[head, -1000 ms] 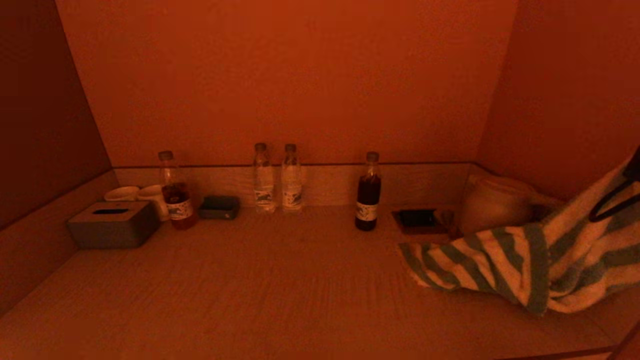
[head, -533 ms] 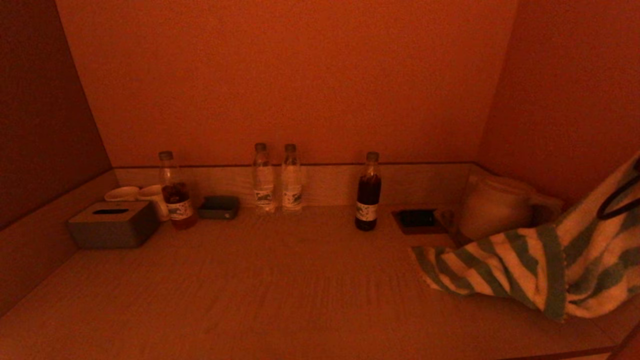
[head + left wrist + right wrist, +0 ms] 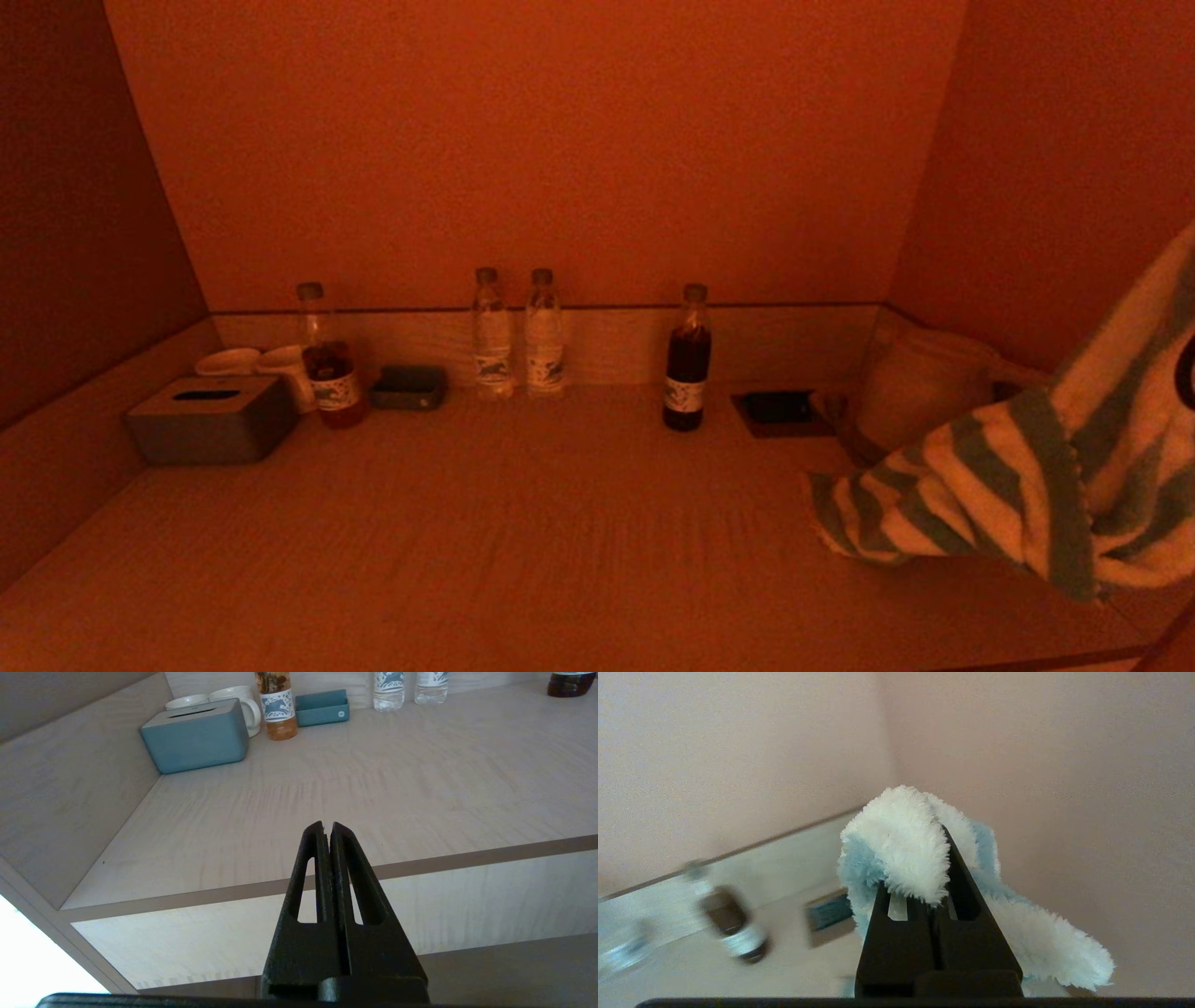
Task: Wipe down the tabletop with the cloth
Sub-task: Place the tablecloth
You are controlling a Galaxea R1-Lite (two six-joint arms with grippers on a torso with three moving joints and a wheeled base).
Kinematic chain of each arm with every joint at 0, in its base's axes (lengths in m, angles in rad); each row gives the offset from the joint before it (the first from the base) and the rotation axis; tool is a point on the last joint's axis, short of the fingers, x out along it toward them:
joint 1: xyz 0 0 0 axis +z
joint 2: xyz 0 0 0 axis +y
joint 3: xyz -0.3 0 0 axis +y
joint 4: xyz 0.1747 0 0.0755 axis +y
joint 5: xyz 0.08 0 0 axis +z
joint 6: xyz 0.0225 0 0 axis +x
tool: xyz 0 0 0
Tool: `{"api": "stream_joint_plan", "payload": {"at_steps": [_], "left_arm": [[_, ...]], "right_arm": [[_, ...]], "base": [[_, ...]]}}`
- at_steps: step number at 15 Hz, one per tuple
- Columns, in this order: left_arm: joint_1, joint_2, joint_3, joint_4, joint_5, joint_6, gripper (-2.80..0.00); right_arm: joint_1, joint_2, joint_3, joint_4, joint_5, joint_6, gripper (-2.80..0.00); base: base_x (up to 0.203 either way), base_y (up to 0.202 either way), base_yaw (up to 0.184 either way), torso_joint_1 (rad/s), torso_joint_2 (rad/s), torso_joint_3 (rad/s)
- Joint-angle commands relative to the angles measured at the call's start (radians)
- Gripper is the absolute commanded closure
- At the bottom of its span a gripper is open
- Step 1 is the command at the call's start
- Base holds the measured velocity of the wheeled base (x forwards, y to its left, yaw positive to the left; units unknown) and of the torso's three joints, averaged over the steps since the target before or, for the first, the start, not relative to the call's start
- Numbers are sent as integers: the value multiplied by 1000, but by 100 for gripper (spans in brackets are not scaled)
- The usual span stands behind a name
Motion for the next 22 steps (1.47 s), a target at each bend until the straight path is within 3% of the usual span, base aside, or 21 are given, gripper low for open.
{"api": "stream_joint_plan", "payload": {"at_steps": [1,7,15,22], "left_arm": [[-1,0,0,0,0,1,0],[1,0,0,0,1,1,0],[1,0,0,0,0,1,0],[1,0,0,0,1,1,0]], "right_arm": [[48,-67,-3,1,94,1,0],[67,-134,-23,-5,133,-2,0],[66,-68,-54,-77,128,-8,0],[-59,154,-128,-207,98,-52,0]], "base": [[0,0,0,0,0,0],[0,0,0,0,0,0],[0,0,0,0,0,0],[0,0,0,0,0,0]]}}
